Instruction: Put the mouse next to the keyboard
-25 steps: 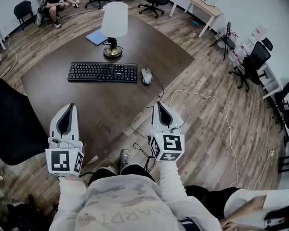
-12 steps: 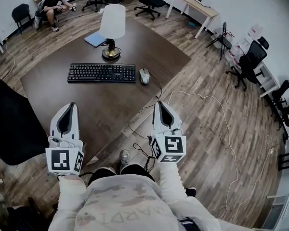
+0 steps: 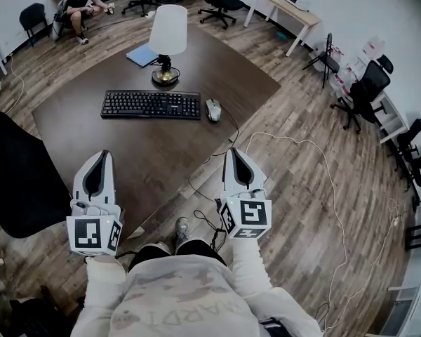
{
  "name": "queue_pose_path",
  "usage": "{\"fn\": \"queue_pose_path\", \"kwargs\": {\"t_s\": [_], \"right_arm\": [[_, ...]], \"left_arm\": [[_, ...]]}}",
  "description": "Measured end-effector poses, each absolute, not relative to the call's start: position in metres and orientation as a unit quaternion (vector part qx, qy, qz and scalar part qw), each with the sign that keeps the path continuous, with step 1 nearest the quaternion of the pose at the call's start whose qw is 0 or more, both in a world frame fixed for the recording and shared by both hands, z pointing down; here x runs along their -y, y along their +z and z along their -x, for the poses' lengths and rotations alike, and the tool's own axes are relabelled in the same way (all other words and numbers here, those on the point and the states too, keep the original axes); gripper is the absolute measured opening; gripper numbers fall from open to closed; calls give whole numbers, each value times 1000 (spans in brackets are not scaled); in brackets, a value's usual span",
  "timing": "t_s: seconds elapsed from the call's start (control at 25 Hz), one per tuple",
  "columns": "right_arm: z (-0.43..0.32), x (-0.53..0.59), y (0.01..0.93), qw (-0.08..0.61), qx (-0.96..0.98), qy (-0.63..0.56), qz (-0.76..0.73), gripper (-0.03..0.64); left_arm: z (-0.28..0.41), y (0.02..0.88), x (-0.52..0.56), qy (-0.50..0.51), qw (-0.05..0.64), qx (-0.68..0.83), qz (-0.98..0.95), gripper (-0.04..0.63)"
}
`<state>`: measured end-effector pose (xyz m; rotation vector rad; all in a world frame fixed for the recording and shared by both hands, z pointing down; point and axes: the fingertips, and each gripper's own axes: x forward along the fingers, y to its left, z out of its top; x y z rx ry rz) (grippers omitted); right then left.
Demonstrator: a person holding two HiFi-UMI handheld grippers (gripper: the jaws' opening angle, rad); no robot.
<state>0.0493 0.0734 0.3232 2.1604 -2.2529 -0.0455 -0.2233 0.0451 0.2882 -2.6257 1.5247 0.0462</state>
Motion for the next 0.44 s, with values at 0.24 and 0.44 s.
{"fn": "queue_pose_path", "kwargs": {"t_s": [0.24,0.44], "right_arm": [[-47,-73,328,9,721,-14,-692,11],[-44,-73,325,11,720,-14,-693,11]], "left_arm": [[227,294,-45,15,50,-504,862,3],[231,291,-45,15,51,-504,862,2]]}}
